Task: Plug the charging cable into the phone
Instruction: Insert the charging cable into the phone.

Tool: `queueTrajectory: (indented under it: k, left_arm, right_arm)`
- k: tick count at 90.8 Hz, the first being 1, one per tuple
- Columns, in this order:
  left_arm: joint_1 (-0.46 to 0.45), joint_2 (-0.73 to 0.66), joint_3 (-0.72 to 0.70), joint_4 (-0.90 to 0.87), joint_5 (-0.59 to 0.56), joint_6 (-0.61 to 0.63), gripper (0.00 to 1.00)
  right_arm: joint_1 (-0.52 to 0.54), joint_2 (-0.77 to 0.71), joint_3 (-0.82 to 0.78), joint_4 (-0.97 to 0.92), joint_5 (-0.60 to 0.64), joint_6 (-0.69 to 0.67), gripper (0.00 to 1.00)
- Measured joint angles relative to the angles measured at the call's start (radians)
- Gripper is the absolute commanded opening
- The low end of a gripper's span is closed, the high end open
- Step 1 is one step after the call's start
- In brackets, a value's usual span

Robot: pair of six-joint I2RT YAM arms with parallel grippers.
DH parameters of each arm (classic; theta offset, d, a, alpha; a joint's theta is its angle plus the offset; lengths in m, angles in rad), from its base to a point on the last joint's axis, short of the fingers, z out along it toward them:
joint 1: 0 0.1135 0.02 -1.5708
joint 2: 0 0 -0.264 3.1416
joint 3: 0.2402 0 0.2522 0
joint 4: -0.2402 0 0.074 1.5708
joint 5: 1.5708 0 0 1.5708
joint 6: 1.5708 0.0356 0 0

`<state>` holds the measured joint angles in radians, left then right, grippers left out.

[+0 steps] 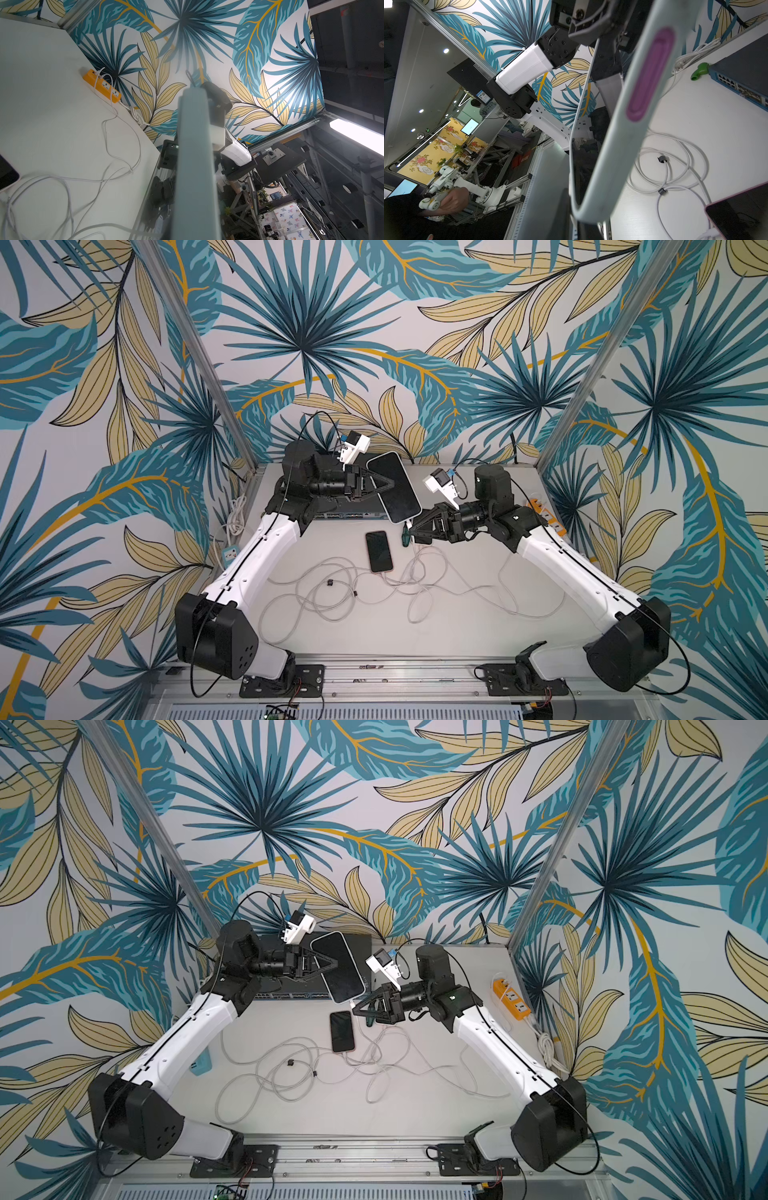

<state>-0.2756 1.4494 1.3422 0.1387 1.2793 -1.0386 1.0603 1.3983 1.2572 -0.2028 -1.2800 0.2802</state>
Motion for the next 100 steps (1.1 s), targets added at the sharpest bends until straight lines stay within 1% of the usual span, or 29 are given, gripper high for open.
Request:
queueTrajectory:
  k: [42,100]
  left_arm:
    - [-0.003,-0.002,0.000,-0.075,0.000,0.085,0.00]
    - [-0.004,-0.009,0.000,-0.113,0.003,0.140,0.00]
  right_arm:
    - [0.001,0.014,0.000,-0.047,-0.004,-0.013,0.00]
    - [-0.001,0.023,-0.001,-0.065,-0.007,-0.031,0.00]
